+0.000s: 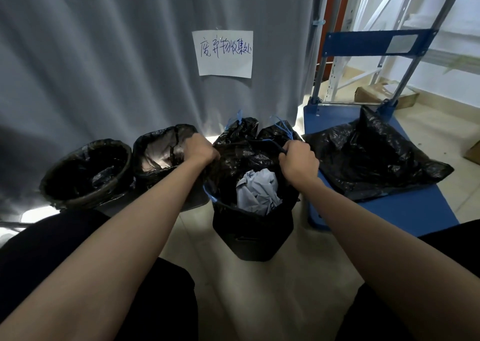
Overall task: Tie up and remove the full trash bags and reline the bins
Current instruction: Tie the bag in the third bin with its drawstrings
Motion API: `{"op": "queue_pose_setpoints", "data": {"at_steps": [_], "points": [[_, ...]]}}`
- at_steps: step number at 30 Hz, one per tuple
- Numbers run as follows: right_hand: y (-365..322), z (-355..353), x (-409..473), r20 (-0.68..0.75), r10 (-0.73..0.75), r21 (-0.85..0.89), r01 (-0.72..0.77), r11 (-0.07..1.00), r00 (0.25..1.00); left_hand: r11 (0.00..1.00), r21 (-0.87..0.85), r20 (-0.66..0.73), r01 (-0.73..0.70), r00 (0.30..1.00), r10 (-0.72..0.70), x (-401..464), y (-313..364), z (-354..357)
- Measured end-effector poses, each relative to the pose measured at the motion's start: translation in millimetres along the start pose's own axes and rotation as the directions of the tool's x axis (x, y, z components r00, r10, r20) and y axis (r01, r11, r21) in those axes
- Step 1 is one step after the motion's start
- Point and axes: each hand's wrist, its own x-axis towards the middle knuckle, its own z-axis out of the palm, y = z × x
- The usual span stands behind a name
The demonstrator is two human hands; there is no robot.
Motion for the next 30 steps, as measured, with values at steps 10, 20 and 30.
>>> {"op": "queue_pose_setpoints", "data": {"at_steps": [10, 20, 30], "points": [[22.9, 1.4, -0.4, -0.143, 0.193, 0.187, -0.165, 0.968, 0.971, 0.994, 0.009, -0.182, -0.107, 0.978, 0.107, -0.5, 2.7, -30.6], [25.9, 0.7, 4.0, -0.107, 0.181, 0.179, -0.16, 0.971, 0.978, 0.818, 0.351, 0.212, -0.457, 0.889, 0.406, 6.0, 52.9, -13.8], [32.8, 1.7, 2.4, -0.109, 0.09, 0.186, -0.069, 0.98, 0.99, 0.375, 0.452, 0.339, -0.81, 0.544, 0.767, 3.9, 118.3, 49.3]]}}
